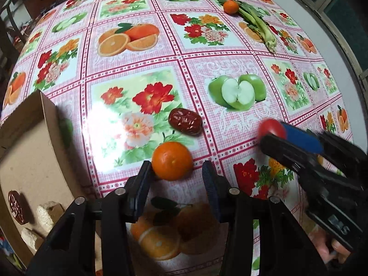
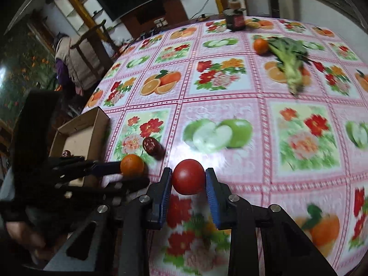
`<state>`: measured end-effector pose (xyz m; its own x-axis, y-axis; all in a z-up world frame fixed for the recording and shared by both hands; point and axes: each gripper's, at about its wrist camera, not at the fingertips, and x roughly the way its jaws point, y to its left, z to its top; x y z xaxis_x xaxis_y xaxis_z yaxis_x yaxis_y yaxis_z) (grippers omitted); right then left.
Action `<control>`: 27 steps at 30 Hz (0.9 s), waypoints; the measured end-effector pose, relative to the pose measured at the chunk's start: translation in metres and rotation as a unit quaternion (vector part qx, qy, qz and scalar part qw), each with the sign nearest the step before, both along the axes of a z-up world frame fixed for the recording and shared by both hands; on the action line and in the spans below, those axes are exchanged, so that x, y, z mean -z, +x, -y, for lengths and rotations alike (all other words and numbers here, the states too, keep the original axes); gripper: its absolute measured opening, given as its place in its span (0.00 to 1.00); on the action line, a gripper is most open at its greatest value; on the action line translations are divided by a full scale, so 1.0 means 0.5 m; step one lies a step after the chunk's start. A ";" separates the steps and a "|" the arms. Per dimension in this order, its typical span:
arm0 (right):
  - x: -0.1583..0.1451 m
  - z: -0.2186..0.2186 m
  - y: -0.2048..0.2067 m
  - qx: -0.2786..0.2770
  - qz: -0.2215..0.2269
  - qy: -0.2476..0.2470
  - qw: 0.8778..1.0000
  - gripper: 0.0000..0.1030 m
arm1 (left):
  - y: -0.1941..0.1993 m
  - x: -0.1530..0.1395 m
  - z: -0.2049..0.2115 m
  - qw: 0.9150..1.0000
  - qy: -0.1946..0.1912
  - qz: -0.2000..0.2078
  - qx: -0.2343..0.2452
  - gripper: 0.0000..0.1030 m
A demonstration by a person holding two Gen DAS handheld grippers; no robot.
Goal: Organize fruits
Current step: 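Grasp a mandarin orange with the left tool while the right grasps a red tomato, then carry mandarin and tomato into the cardboard tray and open both tools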
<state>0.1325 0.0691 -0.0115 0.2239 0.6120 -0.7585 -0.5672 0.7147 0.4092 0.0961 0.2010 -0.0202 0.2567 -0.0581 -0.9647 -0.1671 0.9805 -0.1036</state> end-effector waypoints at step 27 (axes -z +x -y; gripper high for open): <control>-0.105 0.052 -0.167 0.009 0.014 0.043 0.999 0.29 | -0.205 -0.149 -0.082 0.996 -0.021 0.068 -0.047 0.29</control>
